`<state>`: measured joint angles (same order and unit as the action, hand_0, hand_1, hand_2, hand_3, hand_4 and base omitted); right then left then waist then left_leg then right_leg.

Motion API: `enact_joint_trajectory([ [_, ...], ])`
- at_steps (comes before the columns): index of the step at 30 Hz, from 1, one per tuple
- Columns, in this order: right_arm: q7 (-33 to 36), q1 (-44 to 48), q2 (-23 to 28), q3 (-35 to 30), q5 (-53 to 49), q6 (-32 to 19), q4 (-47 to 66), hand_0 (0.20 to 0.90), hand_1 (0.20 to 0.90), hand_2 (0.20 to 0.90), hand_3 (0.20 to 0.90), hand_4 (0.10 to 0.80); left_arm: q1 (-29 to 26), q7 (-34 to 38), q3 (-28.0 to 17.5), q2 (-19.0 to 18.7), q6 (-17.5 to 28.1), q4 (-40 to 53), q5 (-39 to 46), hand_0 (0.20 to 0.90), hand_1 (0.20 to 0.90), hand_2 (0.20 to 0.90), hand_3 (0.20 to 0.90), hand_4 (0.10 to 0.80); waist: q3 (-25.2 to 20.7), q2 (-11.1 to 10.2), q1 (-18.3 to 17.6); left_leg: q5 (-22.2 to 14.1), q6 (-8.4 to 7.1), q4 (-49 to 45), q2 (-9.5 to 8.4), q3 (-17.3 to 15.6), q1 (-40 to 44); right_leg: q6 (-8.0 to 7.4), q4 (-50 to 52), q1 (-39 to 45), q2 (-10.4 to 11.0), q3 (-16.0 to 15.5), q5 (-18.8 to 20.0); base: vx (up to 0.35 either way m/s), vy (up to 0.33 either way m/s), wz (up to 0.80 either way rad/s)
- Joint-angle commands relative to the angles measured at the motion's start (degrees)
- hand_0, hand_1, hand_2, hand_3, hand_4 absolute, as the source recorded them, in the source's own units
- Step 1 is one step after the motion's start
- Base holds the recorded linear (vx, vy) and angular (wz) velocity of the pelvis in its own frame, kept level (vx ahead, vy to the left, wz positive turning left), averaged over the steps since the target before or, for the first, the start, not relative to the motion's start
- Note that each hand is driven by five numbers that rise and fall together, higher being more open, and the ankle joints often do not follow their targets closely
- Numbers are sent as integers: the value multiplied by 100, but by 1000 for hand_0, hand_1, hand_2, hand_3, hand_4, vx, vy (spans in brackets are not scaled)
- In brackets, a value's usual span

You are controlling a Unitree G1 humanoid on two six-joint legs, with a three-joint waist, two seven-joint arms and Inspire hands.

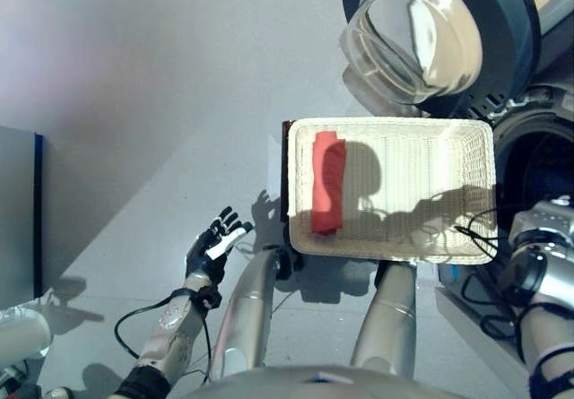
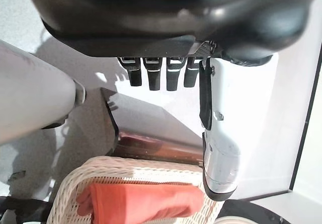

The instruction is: Pick up the clothes and place them into the washing machine

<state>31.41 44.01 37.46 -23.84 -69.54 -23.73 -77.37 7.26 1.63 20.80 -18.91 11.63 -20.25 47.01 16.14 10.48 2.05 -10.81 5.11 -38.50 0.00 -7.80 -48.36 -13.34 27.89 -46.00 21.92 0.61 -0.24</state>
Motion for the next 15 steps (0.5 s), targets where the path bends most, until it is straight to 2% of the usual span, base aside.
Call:
enact_joint_trajectory([
  [1, -212, -356, -303, 346, 697, -93, 417, 900, 900, 900, 900, 800, 320, -48, -392, -308, 352, 501, -11, 900, 900, 900, 900, 800, -146, -250, 11, 265, -772, 581, 218, 469, 308, 505, 21, 245, -123, -131, -73, 4, -1, 7],
  [2, -200, -359, -331, 353, 707, -97, 434, 900, 900, 900, 900, 800, 329, -48, -410, -312, 351, 501, -13, 900, 900, 900, 900, 800, -188, -255, 10, 127, -797, 580, 221, 518, 364, 466, 44, 291, -147, -92, -202, -1, -11, 10],
  [3, -300, -507, -711, 540, 875, -109, 673, 900, 900, 900, 900, 800, 363, -35, -490, -293, 363, 528, 0, 900, 900, 900, 900, 800, -129, -324, 1, 297, -770, 628, 223, 473, 325, 508, -51, 297, -143, -167, -37, 104, -19, 8],
  [4, -315, -652, -965, 717, 1122, -88, 860, 900, 900, 900, 900, 800, 396, -25, -562, -290, 373, 522, 0, 900, 900, 900, 900, 800, -159, -381, -10, 166, -799, 634, 232, 524, 387, 468, -51, 363, -181, -133, -150, -96, -6, 4],
  [5, -345, -791, -1149, 857, 1282, -106, 1068, 900, 900, 900, 900, 800, 402, -15, -610, -270, 382, 506, -16, 900, 900, 900, 900, 800, -102, -424, -33, 335, -770, 647, 228, 477, 331, 513, -111, 327, -166, -174, 19, 103, -28, 5],
  [6, -299, -1011, -1398, 1063, 1621, -95, 1450, 900, 900, 900, 900, 800, 435, -1, -680, -252, 397, 504, -26, 900, 900, 900, 900, 800, -128, -475, -58, 190, -803, 643, 241, 522, 392, 471, -86, 387, -195, -156, -114, -4, -15, 5],
  [8, -162, -1443, -1799, 1522, 2424, -42, 2219, 900, 900, 900, 900, 800, 482, 50, -805, -210, 453, 513, -109, 900, 900, 900, 900, 800, -94, -557, -108, 209, -804, 662, 250, 528, 403, 466, -112, 405, -205, -173, -71, 47, -11, 2],
  [12, 57, -2043, -2210, 2219, 3854, 229, 3255, 900, 900, 900, 900, 800, 492, 157, -1012, -105, 568, 445, -285, 900, 900, 900, 900, 800, -35, -658, -163, 214, -808, 605, 273, 557, 363, 471, -100, 429, -209, -218, -51, -1, -7, 1],
  [13, 71, -2053, -2219, 2223, 3868, 238, 3273, 900, 900, 900, 900, 800, 497, 157, -1017, -104, 569, 444, -286, 900, 900, 900, 900, 800, -38, -659, -170, 214, -809, 604, 272, 561, 362, 471, -101, 432, -208, -222, -52, -8, -30, 3],
  [15, 74, -2032, -2385, 2698, 4582, 528, 3220, 900, 900, 900, 900, 800, 406, 260, -1085, -18, 636, 379, -441, 900, 900, 900, 900, 800, -27, -698, -120, 237, -803, 578, 275, 593, 319, 471, -102, 455, -191, -283, -48, -2, -17, 2],
])
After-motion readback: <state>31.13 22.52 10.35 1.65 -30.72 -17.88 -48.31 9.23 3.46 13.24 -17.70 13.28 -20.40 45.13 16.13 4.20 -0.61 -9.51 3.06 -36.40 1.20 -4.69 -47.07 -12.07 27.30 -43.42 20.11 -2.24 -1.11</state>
